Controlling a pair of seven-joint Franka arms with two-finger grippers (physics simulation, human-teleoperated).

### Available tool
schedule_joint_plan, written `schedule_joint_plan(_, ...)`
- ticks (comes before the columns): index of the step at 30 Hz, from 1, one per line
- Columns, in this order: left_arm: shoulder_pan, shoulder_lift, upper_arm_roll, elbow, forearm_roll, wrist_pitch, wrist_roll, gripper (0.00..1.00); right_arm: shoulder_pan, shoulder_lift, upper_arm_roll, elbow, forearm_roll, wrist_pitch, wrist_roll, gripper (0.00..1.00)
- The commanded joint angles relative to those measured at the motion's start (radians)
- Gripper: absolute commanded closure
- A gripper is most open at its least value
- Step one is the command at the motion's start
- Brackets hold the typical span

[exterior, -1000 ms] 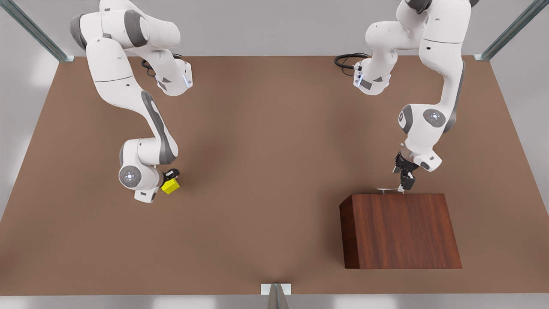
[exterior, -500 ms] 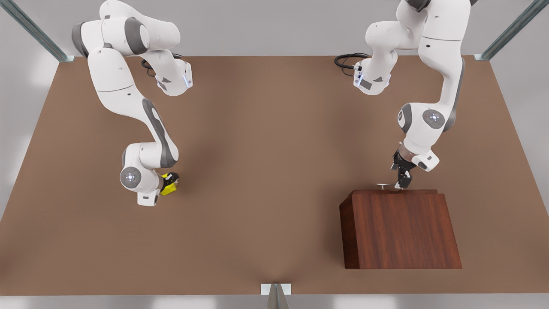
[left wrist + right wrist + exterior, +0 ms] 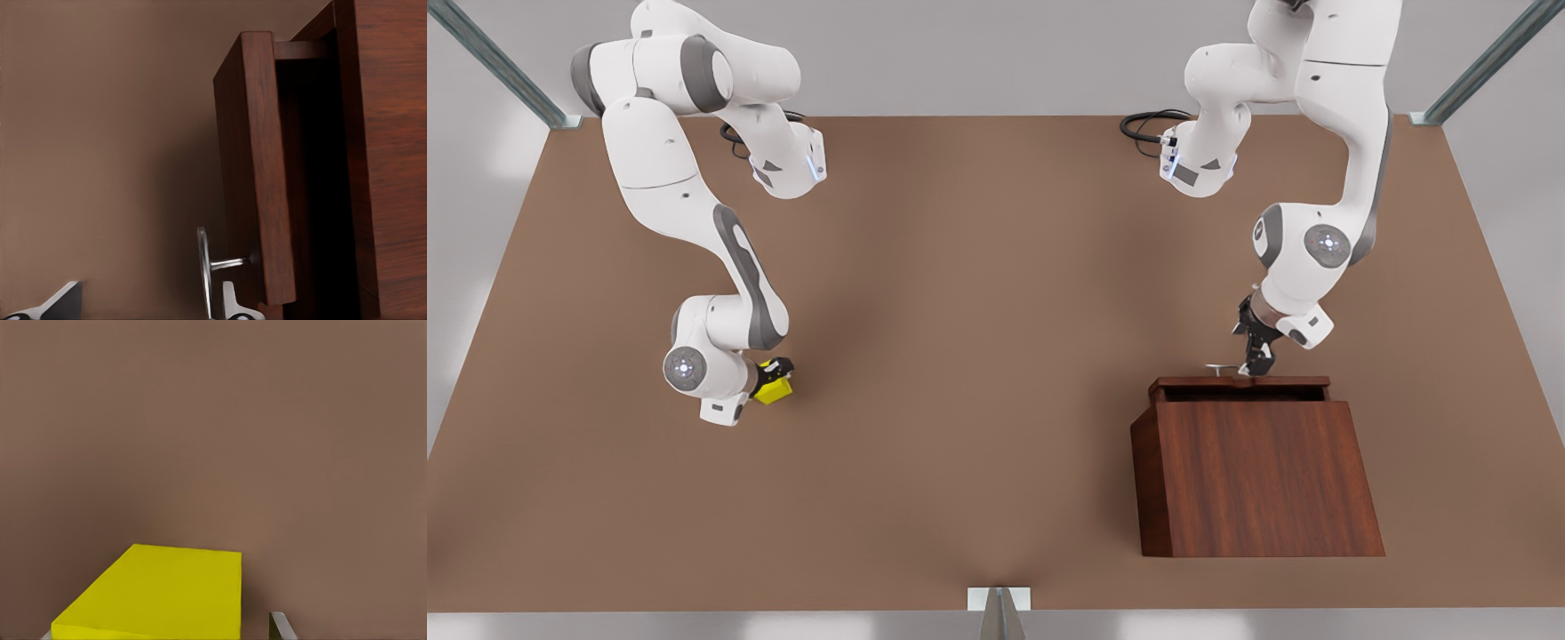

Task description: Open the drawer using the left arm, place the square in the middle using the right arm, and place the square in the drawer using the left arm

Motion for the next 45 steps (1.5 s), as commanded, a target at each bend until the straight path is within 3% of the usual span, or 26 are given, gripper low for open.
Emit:
schedule_joint_plan(1, 0.001, 0.000, 0.000, 0.000, 0.001, -0.001, -0.001, 0.00, 0.000, 0.000, 0.000, 0.000, 0.000, 0.000, -0.001, 0.00)
schedule_joint_plan(4, 0.001, 0.000, 0.000, 0.002, 0.001, -0.005, -0.002, 0.00, -0.001, 0.000, 0.000, -0.002, 0.000, -0.020, -0.001, 0.00)
schedule_joint_plan(5, 0.001, -0.006, 0.000, 0.002, 0.001, -0.018, -0.004, 0.00, -0.001, 0.000, 0.000, -0.002, 0.000, -0.020, -0.001, 0.17)
schedule_joint_plan(6, 0.001, -0.008, 0.000, 0.000, 0.001, -0.025, -0.009, 0.00, -0.001, 0.006, 0.000, 0.000, 0.000, -0.020, 0.002, 0.50)
schedule_joint_plan(7, 0.001, -0.012, 0.000, 0.000, 0.001, -0.034, -0.013, 0.00, -0.001, 0.006, 0.000, 0.000, 0.000, -0.020, 0.004, 0.54)
schedule_joint_plan(8, -0.001, -0.018, 0.000, 0.000, 0.001, -0.051, -0.018, 0.00, -0.006, 0.006, 0.000, 0.002, 0.000, -0.020, 0.004, 0.67)
schedule_joint_plan(19, -0.013, -0.032, 0.000, 0.000, 0.002, -0.110, -0.035, 0.00, 0.015, -0.005, 0.032, 0.159, 0.003, -0.227, 0.061, 0.63)
schedule_joint_plan(20, -0.013, -0.035, 0.000, 0.002, 0.002, -0.119, -0.036, 0.00, 0.017, -0.005, 0.047, 0.175, 0.090, -0.227, 0.061, 0.64)
schedule_joint_plan(25, -0.013, -0.046, 0.000, 0.000, 0.004, -0.146, -0.039, 0.00, 0.187, 0.002, 0.058, 0.287, 0.161, -0.227, 0.234, 0.64)
schedule_joint_plan(28, -0.013, -0.051, 0.000, 0.000, 0.004, -0.166, -0.039, 0.00, 0.314, -0.003, 0.135, 0.339, 0.160, -0.225, 0.514, 0.64)
schedule_joint_plan(31, -0.013, -0.054, 0.000, 0.000, 0.005, -0.177, -0.041, 0.00, 0.497, 0.001, 0.133, 0.387, 0.144, -0.216, 0.702, 0.64)
schedule_joint_plan(38, -0.013, -0.064, 0.000, 0.000, 0.005, -0.189, -0.041, 0.00, 0.771, 0.190, 0.135, 0.623, -0.001, -0.224, 1.107, 0.64)
schedule_joint_plan(41, -0.013, -0.063, 0.000, -0.003, 0.007, -0.191, -0.042, 0.00, 0.844, 0.353, 0.133, 0.807, -0.034, -0.222, 1.194, 0.64)
schedule_joint_plan(45, -0.014, -0.064, 0.000, -0.003, 0.007, -0.211, -0.048, 0.00, 0.891, 0.379, 0.135, 0.779, -0.064, -0.163, 1.133, 0.60)
